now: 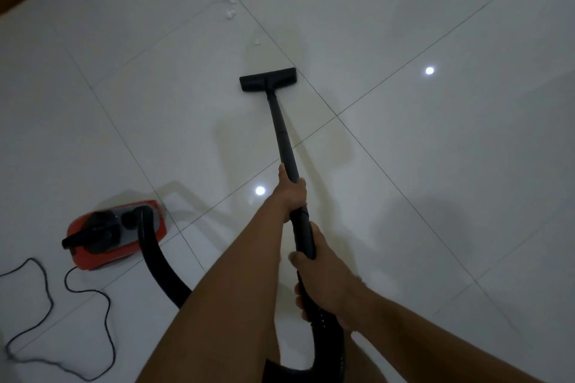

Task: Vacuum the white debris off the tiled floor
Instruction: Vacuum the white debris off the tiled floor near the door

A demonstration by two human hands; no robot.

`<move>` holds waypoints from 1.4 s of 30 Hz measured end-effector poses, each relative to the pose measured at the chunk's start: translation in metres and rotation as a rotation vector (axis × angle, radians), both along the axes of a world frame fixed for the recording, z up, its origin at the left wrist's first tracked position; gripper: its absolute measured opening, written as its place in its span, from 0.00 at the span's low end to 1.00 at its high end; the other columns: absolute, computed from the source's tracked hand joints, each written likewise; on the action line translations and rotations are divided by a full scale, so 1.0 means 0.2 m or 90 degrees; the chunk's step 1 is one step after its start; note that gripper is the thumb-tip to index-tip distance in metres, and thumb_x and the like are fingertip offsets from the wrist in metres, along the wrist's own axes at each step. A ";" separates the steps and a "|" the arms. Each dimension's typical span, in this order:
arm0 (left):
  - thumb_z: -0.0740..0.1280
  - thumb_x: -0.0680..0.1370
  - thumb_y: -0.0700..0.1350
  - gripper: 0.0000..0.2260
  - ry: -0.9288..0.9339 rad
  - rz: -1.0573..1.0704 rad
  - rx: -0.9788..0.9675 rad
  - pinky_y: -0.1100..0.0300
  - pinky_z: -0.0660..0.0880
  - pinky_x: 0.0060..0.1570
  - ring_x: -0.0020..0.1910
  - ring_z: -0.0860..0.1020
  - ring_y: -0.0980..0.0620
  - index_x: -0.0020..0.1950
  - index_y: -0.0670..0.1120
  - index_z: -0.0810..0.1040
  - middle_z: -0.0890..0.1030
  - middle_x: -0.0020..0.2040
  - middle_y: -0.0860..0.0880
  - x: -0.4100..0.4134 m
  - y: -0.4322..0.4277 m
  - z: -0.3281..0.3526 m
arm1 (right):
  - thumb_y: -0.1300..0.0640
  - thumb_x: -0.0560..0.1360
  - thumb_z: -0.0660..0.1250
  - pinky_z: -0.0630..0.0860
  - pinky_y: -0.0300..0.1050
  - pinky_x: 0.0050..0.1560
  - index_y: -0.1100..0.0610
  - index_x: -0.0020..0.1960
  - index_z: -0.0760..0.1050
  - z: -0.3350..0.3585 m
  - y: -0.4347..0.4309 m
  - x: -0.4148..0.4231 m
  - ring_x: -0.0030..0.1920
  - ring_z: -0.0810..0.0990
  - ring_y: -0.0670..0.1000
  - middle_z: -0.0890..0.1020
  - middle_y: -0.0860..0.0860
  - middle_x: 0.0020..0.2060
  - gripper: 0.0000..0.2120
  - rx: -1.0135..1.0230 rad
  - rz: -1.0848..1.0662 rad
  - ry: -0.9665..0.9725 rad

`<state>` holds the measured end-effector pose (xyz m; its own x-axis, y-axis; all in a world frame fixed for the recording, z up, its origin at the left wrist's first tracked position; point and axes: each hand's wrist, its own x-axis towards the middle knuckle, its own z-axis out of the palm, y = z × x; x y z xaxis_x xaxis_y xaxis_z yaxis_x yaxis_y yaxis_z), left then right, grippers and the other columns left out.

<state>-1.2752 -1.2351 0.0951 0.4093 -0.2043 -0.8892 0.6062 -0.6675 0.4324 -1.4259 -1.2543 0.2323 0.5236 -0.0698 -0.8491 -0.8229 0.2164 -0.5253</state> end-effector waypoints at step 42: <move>0.55 0.85 0.49 0.32 0.007 0.057 0.025 0.46 0.80 0.56 0.45 0.78 0.46 0.80 0.62 0.36 0.75 0.66 0.38 0.36 -0.15 0.07 | 0.59 0.84 0.57 0.73 0.31 0.24 0.42 0.80 0.53 0.06 -0.27 0.40 0.33 0.80 0.44 0.82 0.55 0.50 0.28 -0.016 0.128 0.015</move>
<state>-1.2038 -1.2654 0.1092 0.4148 -0.1318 -0.9003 0.6686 -0.6270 0.3998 -1.3453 -1.3076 0.2438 0.5094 0.0128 -0.8604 -0.8602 0.0331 -0.5088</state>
